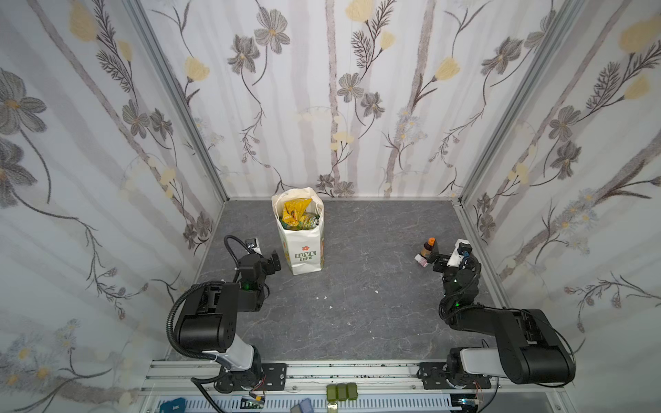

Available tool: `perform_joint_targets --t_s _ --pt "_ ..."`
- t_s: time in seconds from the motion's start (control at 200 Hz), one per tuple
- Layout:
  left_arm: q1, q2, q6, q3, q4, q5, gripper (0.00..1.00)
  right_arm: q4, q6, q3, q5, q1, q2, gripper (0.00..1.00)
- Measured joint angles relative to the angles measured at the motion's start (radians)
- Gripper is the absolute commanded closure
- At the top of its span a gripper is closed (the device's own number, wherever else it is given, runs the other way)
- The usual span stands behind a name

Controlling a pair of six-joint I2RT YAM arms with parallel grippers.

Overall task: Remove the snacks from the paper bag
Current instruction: 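Raise both arms from rest toward the paper bag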

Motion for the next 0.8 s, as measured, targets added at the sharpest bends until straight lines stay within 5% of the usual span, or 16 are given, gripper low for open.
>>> perform_joint_targets --t_s 0.799 --pt "0.0 0.0 0.0 0.0 0.0 0.0 0.0 -0.002 0.0 -0.012 -0.006 -0.001 -0.02 0.0"
